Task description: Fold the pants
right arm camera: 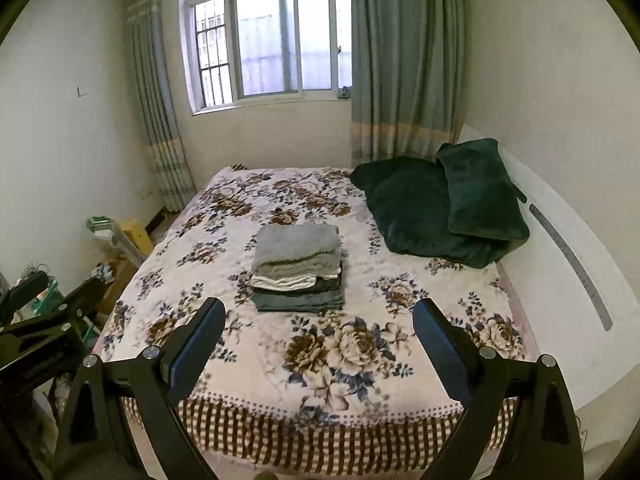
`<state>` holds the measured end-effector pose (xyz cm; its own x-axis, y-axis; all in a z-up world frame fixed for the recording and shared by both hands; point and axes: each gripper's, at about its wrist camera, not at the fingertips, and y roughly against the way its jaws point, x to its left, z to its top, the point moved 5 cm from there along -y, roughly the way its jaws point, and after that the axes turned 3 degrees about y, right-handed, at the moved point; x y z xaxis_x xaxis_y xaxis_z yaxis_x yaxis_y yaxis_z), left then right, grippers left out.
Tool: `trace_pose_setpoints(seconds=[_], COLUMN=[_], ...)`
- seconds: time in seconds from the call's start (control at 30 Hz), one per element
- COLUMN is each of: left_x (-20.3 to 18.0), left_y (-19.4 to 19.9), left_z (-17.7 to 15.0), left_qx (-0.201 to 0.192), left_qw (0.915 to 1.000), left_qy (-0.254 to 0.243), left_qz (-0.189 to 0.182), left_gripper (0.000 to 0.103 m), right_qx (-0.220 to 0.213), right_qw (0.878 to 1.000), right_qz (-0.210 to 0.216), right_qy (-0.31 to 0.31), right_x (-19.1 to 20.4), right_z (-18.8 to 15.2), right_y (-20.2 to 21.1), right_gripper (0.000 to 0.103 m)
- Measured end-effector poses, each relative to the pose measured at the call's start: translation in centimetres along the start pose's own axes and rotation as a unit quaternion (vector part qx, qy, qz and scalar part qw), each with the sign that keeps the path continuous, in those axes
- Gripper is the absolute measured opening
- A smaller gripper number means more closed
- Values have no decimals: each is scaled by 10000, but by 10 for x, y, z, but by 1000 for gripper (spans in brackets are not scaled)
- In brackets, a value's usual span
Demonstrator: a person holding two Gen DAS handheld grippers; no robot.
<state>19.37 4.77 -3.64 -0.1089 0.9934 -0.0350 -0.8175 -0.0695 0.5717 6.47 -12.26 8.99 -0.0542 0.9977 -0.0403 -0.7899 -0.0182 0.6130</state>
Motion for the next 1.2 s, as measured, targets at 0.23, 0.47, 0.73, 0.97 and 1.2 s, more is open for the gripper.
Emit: trace_pose_setpoints(seconds=[0.23, 0.47, 0.73, 0.97, 1.2], left_x=[12, 9, -5, -14, -13], left_y=[-4, -28, -82, -122, -139], left_z=[-4, 8, 19, 24, 28], left_qx=[11, -106, 156, 353, 464], left_qw=[9999, 9999, 9997, 9990, 9985], left_qy=[78, 94, -40, -101, -79], left_qz=[67, 68, 189, 266, 293], left_gripper=[101, 103, 103, 103, 103], right_qx=[37, -173, -16, 260, 400], right_qw=[10000, 9997, 9996, 9993, 9988], right_qz=[-15, -153, -298, -251, -269], right_qy=[-18, -91, -25, -90, -130], right_x=[8, 4, -1, -3, 1], right_z=[-6, 24, 50, 56, 55], right_y=[-6, -45, -116, -173, -203], right_gripper=[97, 99, 99, 99, 99])
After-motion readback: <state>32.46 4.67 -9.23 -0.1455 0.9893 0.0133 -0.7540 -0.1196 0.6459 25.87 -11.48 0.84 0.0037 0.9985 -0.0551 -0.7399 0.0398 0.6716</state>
